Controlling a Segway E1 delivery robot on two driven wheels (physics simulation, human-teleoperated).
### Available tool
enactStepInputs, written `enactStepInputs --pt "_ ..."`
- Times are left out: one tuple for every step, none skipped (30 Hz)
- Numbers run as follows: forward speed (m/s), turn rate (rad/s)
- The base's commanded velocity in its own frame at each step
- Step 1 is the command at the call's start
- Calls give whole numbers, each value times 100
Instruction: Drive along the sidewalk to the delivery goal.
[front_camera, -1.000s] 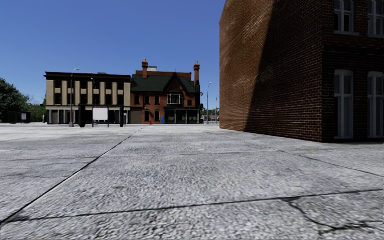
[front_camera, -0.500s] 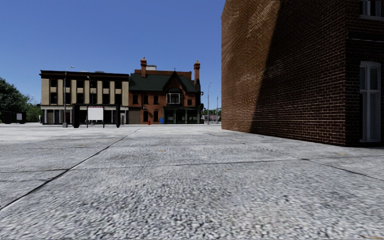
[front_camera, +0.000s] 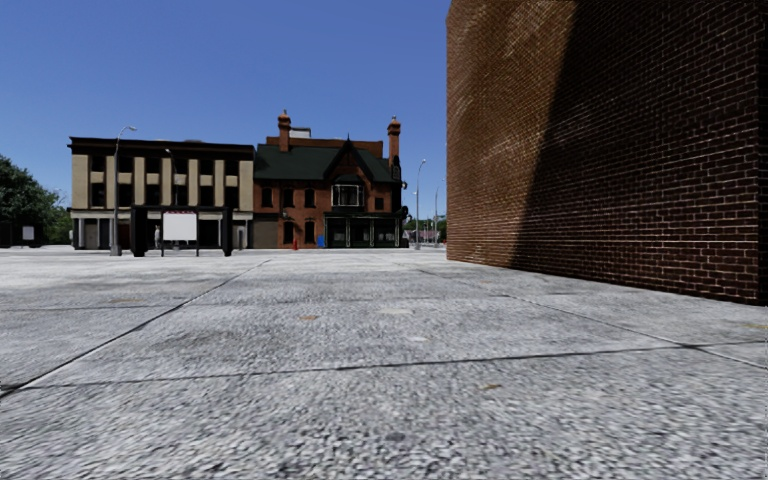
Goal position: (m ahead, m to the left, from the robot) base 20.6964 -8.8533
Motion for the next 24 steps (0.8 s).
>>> enactStepInputs --pt "200 0" --pt "200 0" --pt "200 0" --pt "200 0" --pt "200 0" --pt "200 0" --pt "200 0" --pt "200 0" --pt "200 0" --pt "200 0" --pt "200 0" --pt "200 0" --pt "200 0" --pt "200 0" --pt "200 0" --pt "200 0" --pt "200 0" --pt "200 0" --pt "200 0" --pt "200 0" --pt "200 0" --pt "200 0" --pt "200 0" --pt "200 0"
